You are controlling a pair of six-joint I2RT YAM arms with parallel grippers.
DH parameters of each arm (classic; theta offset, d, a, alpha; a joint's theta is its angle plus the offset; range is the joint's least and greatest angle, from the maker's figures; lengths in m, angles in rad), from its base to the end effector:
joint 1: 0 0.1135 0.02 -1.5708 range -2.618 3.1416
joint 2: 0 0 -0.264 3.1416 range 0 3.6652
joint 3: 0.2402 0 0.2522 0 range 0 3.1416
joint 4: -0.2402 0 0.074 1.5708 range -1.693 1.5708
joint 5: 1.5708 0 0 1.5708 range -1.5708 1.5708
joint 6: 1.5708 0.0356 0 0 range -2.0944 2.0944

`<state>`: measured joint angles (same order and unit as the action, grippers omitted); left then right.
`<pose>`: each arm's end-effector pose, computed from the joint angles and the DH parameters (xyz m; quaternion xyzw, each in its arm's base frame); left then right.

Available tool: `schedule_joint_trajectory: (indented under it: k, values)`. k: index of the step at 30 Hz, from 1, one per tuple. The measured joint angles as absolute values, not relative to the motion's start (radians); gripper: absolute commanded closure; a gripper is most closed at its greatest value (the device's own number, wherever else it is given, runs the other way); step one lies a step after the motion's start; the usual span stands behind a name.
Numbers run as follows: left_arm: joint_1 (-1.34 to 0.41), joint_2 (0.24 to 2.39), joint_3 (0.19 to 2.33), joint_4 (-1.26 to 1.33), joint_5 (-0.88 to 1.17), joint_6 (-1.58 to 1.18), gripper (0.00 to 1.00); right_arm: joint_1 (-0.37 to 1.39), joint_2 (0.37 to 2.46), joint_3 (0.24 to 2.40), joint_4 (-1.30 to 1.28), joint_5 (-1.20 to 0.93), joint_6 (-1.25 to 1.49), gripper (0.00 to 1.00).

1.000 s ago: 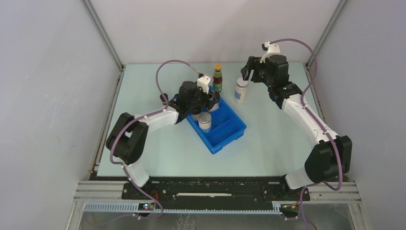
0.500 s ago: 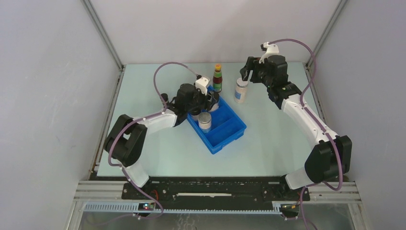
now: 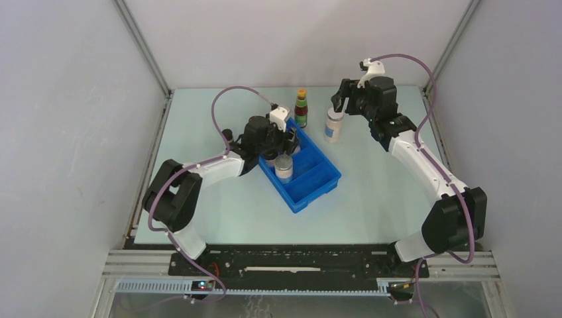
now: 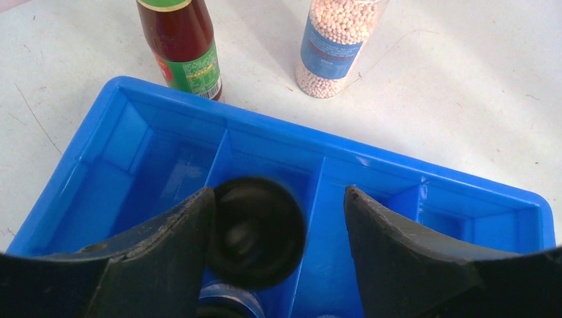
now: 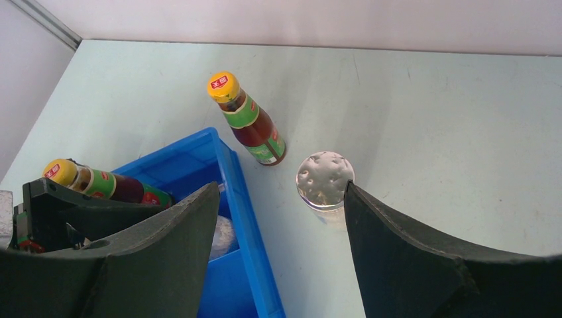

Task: Organize the condiment bottles
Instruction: Place the bottle in the storage box.

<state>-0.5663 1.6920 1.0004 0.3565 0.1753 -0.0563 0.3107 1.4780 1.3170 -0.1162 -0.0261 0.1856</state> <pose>0.3189 -0.2101 0.2297 0.2539 0.7729 -0.2447 0.5275 0.3352 0.1086 0.3663 -0.0577 0.7959 0.1581 0.5816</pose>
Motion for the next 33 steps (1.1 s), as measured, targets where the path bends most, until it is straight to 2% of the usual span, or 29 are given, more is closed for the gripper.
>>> schedule_joint_trajectory:
  k: [20, 33]
  values:
    - [-0.566, 1.694, 1.026, 0.302, 0.156, -0.053, 0.18, 0.311, 1.478, 1.317, -0.116, -0.023, 0.185, 0.22]
    - [-0.566, 1.723, 1.24, 0.164, 0.129, -0.01, 0.15, 0.31, 1.478, 1.318, -0.126, -0.027, 0.185, 0.22]
